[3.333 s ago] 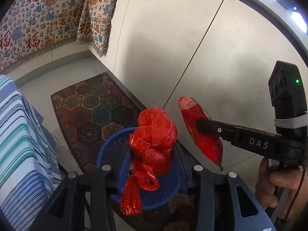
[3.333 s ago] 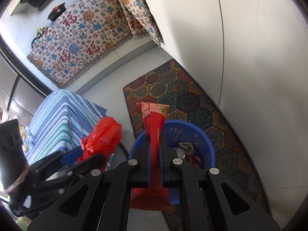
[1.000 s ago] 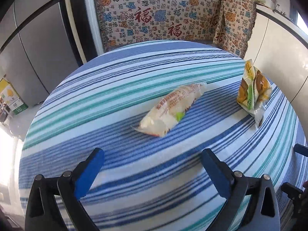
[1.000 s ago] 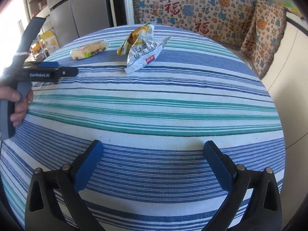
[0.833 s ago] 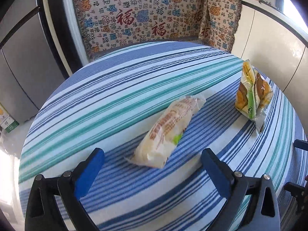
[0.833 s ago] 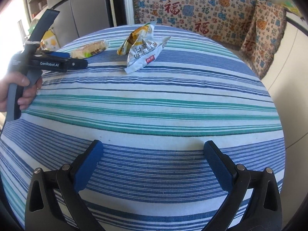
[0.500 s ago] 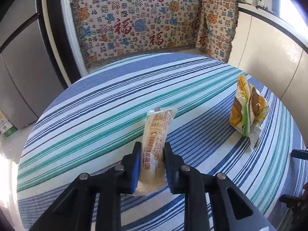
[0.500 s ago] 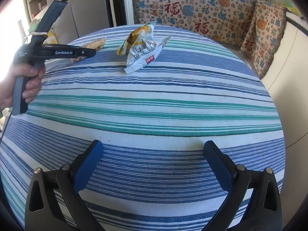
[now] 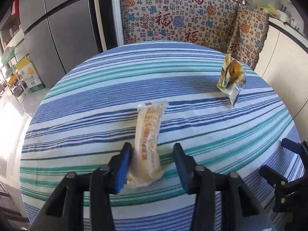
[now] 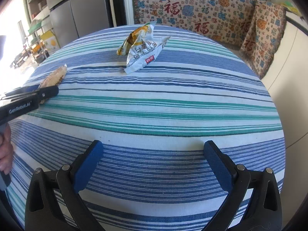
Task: Collect trash
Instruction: 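Grasp the white bread wrapper with the left gripper, then grasp the yellow-and-white snack bag with the right gripper while the left holds the bread wrapper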
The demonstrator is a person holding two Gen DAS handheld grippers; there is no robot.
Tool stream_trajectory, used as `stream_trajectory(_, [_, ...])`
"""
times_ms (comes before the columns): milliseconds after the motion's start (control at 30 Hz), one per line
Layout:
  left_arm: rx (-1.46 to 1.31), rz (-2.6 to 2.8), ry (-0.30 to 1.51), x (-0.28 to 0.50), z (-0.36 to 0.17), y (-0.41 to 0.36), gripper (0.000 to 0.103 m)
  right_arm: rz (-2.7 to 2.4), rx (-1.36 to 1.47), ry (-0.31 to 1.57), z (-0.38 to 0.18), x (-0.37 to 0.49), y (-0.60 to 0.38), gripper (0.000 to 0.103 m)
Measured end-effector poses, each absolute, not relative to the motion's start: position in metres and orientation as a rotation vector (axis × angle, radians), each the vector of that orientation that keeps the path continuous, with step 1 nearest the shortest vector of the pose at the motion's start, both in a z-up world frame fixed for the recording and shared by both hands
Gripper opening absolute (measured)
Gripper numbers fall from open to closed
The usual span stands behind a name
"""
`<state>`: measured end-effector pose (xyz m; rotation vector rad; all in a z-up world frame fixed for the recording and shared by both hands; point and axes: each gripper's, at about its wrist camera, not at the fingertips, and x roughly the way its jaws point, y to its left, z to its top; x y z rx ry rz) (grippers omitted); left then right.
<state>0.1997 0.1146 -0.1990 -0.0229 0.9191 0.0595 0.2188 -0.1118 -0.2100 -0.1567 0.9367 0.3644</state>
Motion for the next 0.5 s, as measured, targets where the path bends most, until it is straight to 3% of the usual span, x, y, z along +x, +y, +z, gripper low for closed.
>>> stream_trajectory(200, [-0.022, 0.069, 0.910, 0.2055, -0.2028, 0.1154, 0.080, 0.364, -0.157, 0.936, -0.2101, 0.2187, -0.1114, 0.103])
stream_trajectory(500, [-0.015, 0.060, 0.908, 0.2044, -0.2037, 0.1149, 0.082, 0.365, -0.159, 0.936, -0.2097, 0.2193, -0.1125, 0.103])
